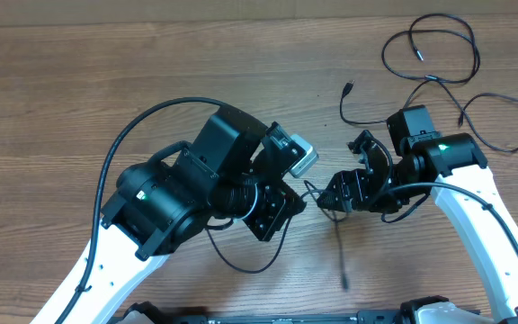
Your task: Untangle cables
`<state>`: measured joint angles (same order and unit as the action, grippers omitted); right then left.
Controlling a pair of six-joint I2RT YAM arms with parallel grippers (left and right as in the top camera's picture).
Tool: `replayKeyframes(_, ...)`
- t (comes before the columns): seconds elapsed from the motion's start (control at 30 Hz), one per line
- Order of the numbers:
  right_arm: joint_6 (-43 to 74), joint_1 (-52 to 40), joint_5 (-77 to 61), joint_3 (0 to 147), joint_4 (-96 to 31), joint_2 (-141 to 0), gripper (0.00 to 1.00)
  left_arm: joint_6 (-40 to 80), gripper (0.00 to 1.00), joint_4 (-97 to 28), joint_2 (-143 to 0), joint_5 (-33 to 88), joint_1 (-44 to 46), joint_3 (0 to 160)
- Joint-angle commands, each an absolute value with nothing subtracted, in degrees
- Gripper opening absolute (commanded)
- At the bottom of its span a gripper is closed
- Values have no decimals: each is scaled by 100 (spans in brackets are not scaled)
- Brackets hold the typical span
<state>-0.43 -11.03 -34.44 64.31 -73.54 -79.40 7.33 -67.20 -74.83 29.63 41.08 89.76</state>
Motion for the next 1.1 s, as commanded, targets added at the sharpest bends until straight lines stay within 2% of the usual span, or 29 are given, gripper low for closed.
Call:
replayKeyframes(0.0, 10, -1131, -3347, 6399, -7334, -7933, 88, 777, 4, -6587, -7489, 3164, 4128, 9091)
replayKeyframes(0.07, -5, -1131, -3345, 6399, -7325, -7933, 87, 777, 4, -6541, -7489, 3223, 4128, 9091)
replayKeyframes(0.2, 82, -1129, -3236, 6399, -7216, -7933, 71, 775, 4, -6510, -7489, 3308, 4128, 9091)
replayKeyframes(0.47, 1754, -1129, -1802, 6399, -6860, -7933, 54, 777, 4, -6932, -7489, 2893, 4128, 9091)
replayKeyframes(0.6, 1911, -1129, -1752, 6399, -6764, -7933, 51, 862, 4, -7273, -7489, 2416, 4128, 9091)
replayKeyframes(0.77, 2418, -1122, -1253, 6399, -6755, -7933, 46, 1638, 4, -7588, -7489, 1317, 4128, 9091)
replayKeyframes(1.07, 2425, -1125, -1225, 6399, -6757, -7933, 47, 2801, 4, -8034, -7489, -320, 4128, 9091)
